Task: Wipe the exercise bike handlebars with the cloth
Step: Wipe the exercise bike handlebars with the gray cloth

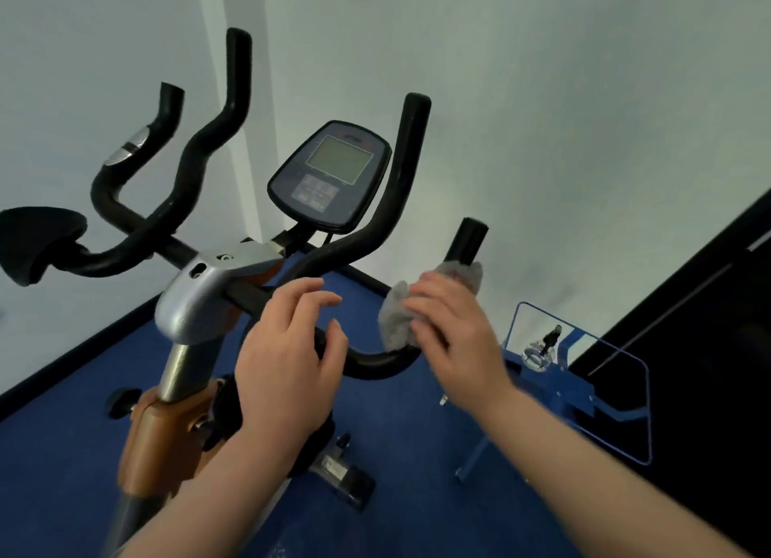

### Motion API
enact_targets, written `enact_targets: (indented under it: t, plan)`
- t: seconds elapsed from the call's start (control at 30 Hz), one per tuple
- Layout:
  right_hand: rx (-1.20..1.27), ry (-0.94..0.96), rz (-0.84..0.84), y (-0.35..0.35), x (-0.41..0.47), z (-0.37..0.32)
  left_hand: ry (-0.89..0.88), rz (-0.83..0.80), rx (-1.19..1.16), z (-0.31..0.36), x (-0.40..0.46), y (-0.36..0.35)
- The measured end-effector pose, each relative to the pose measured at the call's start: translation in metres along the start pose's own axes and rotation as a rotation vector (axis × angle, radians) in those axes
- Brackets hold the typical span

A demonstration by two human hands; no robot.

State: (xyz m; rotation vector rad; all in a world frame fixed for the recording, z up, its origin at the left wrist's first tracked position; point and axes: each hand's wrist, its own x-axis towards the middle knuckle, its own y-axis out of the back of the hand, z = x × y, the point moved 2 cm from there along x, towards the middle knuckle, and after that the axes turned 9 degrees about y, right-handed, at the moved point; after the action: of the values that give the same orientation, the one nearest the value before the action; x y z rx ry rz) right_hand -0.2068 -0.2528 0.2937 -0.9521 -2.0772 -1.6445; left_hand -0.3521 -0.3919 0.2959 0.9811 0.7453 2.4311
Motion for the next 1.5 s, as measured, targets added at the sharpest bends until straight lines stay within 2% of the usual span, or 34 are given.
enact_targets:
  t: [0.07, 0.17, 0.27, 0.37, 0.4, 0.47, 0.53, 0.63, 0.7, 0.8, 0.87, 0.93, 1.03, 1.1, 1.17, 1.2, 1.27, 1.37, 1.43, 1.5]
  plan:
    - [-0.001, 0.09, 0.003, -0.02, -0.019, -0.019, -0.008, -0.016, 0.053, 0.0, 0.0, -0.001]
    - [-0.051, 0.307, -0.114, -0.008, -0.002, -0.002, -0.041, -0.058, 0.082, 0.001, 0.0, -0.001]
    - [-0.169, 0.243, -0.072, 0.014, 0.034, 0.029, -0.034, -0.055, 0.049, 0.001, 0.0, 0.001]
    - [-0.134, 0.066, 0.066, -0.006, 0.019, 0.015, -0.04, -0.037, 0.035, 0.001, -0.001, 0.001]
    - [-0.109, 0.065, 0.092, -0.018, 0.006, 0.005, -0.042, -0.032, 0.037, 0.0, -0.001, 0.0]
    - [-0.105, 0.188, 0.069, -0.026, -0.008, -0.005, -0.048, -0.03, 0.042, -0.001, -0.001, 0.0]
    - [-0.156, 0.345, -0.022, -0.013, 0.008, 0.012, -0.053, -0.031, 0.045, 0.0, 0.0, 0.0]
    - [-0.327, 0.405, -0.102, 0.018, 0.042, 0.042, -0.068, -0.052, 0.027, 0.001, -0.002, 0.003]
    - [-0.311, 0.349, -0.096, 0.021, 0.039, 0.047, -0.107, -0.076, 0.043, -0.002, -0.006, 0.006]
    - [-0.027, 0.114, 0.084, -0.003, 0.01, 0.023, -0.139, -0.071, 0.075, -0.009, -0.013, 0.011]
    - [0.052, 0.156, 0.113, -0.013, -0.006, 0.015, -0.124, -0.046, 0.073, -0.012, -0.014, 0.012]
    - [0.033, 0.278, 0.029, -0.002, 0.006, 0.028, -0.124, -0.034, 0.077, -0.012, -0.013, 0.011]
    - [-0.195, 0.36, -0.071, 0.024, 0.04, 0.051, -0.133, -0.044, 0.096, -0.01, -0.012, 0.01]
    - [-0.248, 0.272, -0.042, 0.019, 0.039, 0.045, -0.121, -0.038, 0.095, -0.01, -0.013, 0.011]
    - [-0.178, 0.152, 0.025, 0.001, 0.023, 0.028, -0.118, -0.029, 0.09, -0.011, -0.014, 0.011]
    - [-0.155, 0.15, 0.038, -0.006, 0.016, 0.023, -0.119, -0.026, 0.089, -0.01, -0.014, 0.011]
    - [-0.19, 0.277, -0.032, -0.002, 0.016, 0.025, -0.128, -0.027, 0.095, -0.01, -0.013, 0.011]
    - [-0.47, 0.501, -0.168, 0.026, 0.05, 0.047, -0.147, -0.032, 0.097, -0.01, -0.013, 0.012]
    - [-0.619, 0.603, -0.185, 0.038, 0.07, 0.058, -0.137, -0.024, 0.088, -0.01, -0.014, 0.013]
    - [-0.619, 0.621, -0.153, 0.042, 0.081, 0.063, -0.126, -0.023, 0.085, -0.01, -0.014, 0.013]
